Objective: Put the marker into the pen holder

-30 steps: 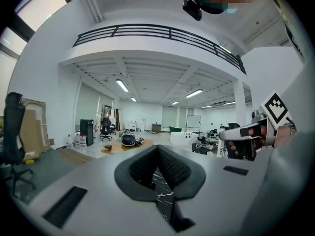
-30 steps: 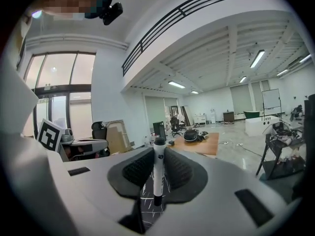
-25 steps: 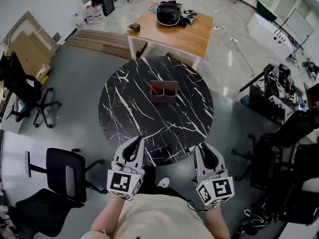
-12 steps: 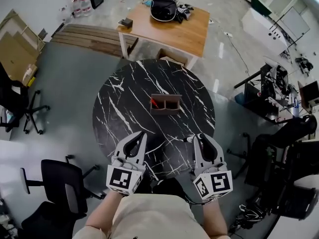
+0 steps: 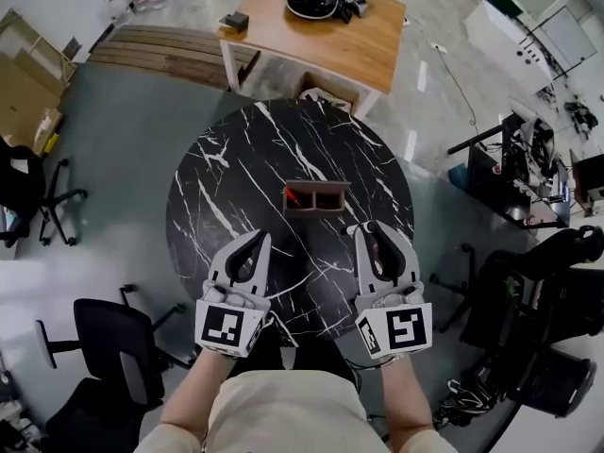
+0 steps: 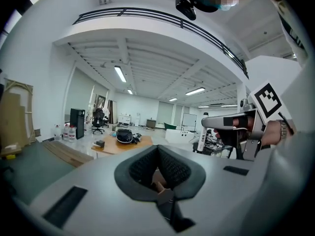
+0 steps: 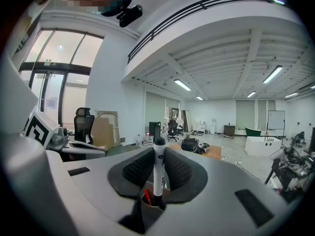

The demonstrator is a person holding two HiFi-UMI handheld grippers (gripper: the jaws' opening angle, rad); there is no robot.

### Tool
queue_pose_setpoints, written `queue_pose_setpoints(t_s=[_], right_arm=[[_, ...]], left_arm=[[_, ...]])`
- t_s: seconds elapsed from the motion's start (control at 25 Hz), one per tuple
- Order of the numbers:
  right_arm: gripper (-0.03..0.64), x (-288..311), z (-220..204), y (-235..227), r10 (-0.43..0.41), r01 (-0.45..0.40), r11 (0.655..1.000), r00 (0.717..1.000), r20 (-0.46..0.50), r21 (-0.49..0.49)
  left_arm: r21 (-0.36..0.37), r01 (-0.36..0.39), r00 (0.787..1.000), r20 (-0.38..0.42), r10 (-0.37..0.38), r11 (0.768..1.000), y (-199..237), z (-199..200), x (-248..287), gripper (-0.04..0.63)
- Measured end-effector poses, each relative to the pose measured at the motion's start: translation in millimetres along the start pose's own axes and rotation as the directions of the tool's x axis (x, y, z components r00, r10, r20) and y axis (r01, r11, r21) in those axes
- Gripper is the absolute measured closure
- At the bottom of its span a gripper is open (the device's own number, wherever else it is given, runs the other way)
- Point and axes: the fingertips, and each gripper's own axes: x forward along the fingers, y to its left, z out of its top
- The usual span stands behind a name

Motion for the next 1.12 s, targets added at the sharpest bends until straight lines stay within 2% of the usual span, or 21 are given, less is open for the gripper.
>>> queue_pose_setpoints(t_s=[0.2,0.36,0.48,0.68,0.88,1.12], right_arm=[[0.537,37,-30,-14,0.016,-0.016,1.000,0.999,0.037,0.005],[0.537,68,-62,-22,0.055,-0.055,0.998,0.998,0.015,-0.003],[0.538,86,-83,-26,0.074,-0.074,0.997,0.997,0.004,-0.001],[0.537,113,-129,-29,0.091,-0.090,0.996,0.995,-0.044,0.026],[0.538,132,-179,-38,0.053,-0.047,0.997,0.993,-0.102,0.060],[0.537,149,-212,-38,0.048,-0.039,0.997,0.986,-0.163,0.060]], left_arm=[[-0.024,-0.029,1.000,0.010,0.030,0.999,10,-13,32,0.586],[-0.028,-0.029,0.999,0.027,0.030,0.999,8,-23,57,0.586],[-0.066,-0.075,0.995,0.053,0.079,0.995,13,-27,71,0.586],[-0.046,-0.099,0.995,-0.027,0.098,0.994,20,-58,83,0.586],[-0.066,-0.111,0.993,-0.036,0.109,0.992,22,-73,93,0.586],[-0.072,-0.114,0.992,-0.061,0.110,0.991,13,-89,98,0.586]])
